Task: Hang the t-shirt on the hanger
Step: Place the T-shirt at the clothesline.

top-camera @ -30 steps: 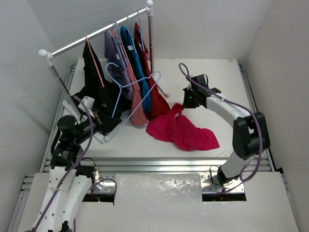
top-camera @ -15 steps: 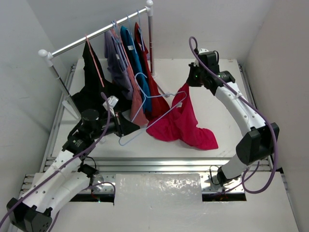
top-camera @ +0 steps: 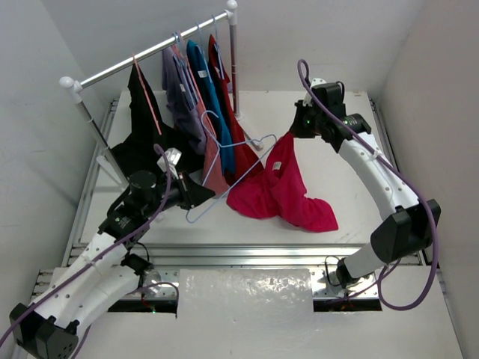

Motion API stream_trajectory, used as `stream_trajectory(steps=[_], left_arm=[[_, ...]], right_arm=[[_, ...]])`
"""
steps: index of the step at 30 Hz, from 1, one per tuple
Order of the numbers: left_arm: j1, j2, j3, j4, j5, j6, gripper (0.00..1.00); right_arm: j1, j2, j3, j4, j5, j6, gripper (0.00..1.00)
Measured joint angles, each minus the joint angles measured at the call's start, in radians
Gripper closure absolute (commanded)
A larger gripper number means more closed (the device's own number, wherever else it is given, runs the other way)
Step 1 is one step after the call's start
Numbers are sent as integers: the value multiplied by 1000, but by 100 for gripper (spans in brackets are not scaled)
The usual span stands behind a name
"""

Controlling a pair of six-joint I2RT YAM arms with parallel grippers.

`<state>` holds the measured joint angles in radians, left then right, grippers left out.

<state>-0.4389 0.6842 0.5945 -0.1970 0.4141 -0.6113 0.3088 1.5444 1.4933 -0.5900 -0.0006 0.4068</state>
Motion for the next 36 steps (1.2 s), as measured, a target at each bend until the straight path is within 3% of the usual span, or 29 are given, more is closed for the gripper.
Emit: stream_trajectory(steps=[12, 22, 36], left_arm=[[-64, 16, -1, 39, -13, -23, 100], [-65, -44, 29, -61, -91, -10, 100], [-68, -5, 21, -42, -48, -15, 100]], right_arm=[[0, -12, -19, 10, -34, -1, 100], [0, 6, -19, 5, 0, -11, 100], [0, 20, 15, 4, -10, -13, 100]])
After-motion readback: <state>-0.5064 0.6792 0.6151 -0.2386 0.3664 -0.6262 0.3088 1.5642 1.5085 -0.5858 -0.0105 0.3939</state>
